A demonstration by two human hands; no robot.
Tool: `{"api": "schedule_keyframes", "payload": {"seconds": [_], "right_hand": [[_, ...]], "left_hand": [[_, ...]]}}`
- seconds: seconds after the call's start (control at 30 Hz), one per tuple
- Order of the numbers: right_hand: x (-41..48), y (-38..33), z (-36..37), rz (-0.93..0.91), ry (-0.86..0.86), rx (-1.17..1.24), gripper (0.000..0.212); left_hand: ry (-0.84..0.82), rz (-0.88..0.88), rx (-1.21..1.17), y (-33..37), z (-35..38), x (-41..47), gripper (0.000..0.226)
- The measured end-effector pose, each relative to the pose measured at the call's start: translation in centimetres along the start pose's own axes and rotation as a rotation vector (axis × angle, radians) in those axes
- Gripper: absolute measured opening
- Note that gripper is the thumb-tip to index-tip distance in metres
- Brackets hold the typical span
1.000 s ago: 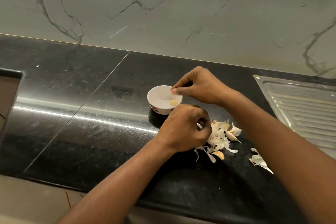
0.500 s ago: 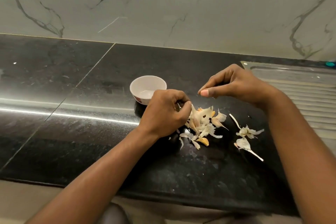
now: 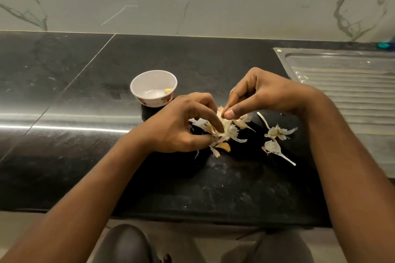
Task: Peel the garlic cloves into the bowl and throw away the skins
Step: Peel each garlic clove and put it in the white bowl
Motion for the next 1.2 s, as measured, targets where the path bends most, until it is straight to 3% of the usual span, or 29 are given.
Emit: {"api": "schedule_keyframes", "payload": {"seconds": [0.13,0.4,0.57,0.77,0.93,1.2], "right_hand": [[0.1,0.1,-0.1,0.001,0.021,-0.015,0.016],[0.2,0.1,0.2,-0.001,0.003,-0.01,0.015],[0.0,-0.3,-0.5,-0.04,0.046,0.029,0.014],[-0.3,-1.5,-1.6,-0.118,0.124,0.078,0.025],[-0.1,-1.8,-1.2,-0.161,0.128,0.111,0.033],[0.1,-1.9,-1.6,-0.203,0.194,0.111,0.025]], "left_hand": [[-0.084,0.037,0.069,1.0,1.6,0.1,0.02],[-0.059,0.057,0.073,1.0,1.9,0.3,0.017],[0.155,0.056,-0.09,0.4,-0.5,0.4,0.012],[0.384,-0.075,-0.295,-2.0,-2.7,0.3,0.014],[0.395,-0.135,-0.411,-3.2,-2.5,0.5,0.017],[0.336,-0.205,-0.68,-3.9,-1.4,0.6,0.018]]}}
Point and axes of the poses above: each hand's wrist, its own x-axis towards the middle knuckle, its own z-axis out of the palm, y = z × x, the point moved 10 cm from there along x, towards the middle knuckle, and after that the axes turned 5 degrees about x, right-handed, at the moved point
